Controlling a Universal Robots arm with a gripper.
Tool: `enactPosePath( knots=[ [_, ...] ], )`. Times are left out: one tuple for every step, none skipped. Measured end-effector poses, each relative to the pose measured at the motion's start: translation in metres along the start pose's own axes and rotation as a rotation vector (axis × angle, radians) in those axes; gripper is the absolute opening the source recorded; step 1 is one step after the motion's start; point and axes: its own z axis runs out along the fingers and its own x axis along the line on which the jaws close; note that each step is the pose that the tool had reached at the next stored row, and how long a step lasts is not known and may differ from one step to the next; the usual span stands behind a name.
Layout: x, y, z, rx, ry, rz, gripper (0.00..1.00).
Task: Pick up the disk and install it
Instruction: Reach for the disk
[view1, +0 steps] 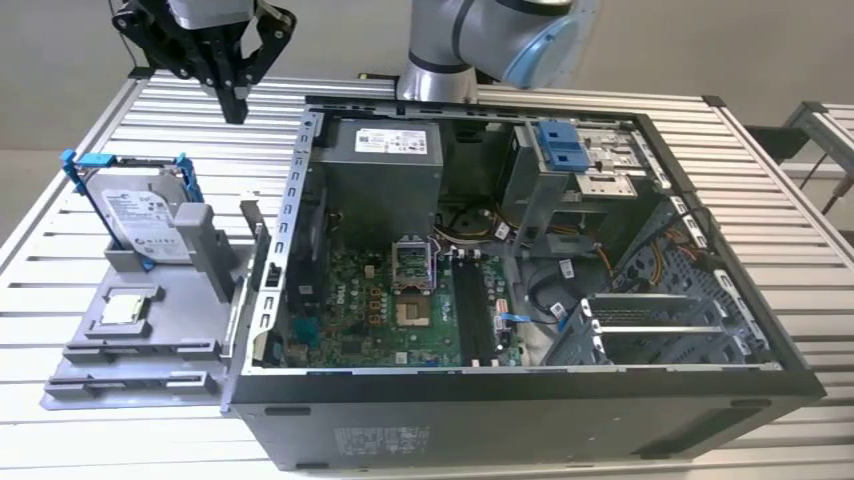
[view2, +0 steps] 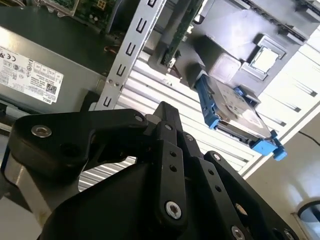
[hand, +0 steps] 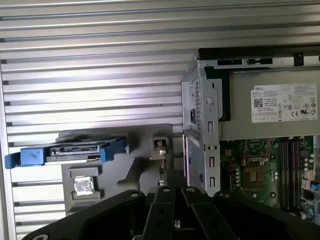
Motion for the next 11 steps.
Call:
enactPosePath(
  knots=[
    [0.0025,-0.0002,-0.0001,0.0,0.0,0.0,0.0],
    [0.0048,-0.0003,-0.0001,0.0,0.0,0.0,0.0],
    [0.0072,-0.0005,-0.0002,0.0,0.0,0.0,0.0],
    [0.0097,-0.0007,-0.0002,0.0,0.0,0.0,0.0],
    [0.0122,-0.0009,-0.0003,0.0,0.0,0.0,0.0],
    [0.0148,-0.001,-0.0003,-0.0001,0.0,0.0,0.0],
    [0.0172,-0.001,-0.0004,-0.0001,-0.0002,0.0,0.0],
    [0.0192,-0.0008,-0.0004,-0.0001,-0.0004,0.0,0.0],
    [0.021,-0.0006,-0.0004,0.0,-0.0005,0.0,0.0],
    [0.0228,-0.0001,-0.0005,-0.0001,-0.0008,0.0,0.0],
    [0.0248,0.0006,-0.0005,-0.0001,-0.0014,0.0,0.0]
  ],
)
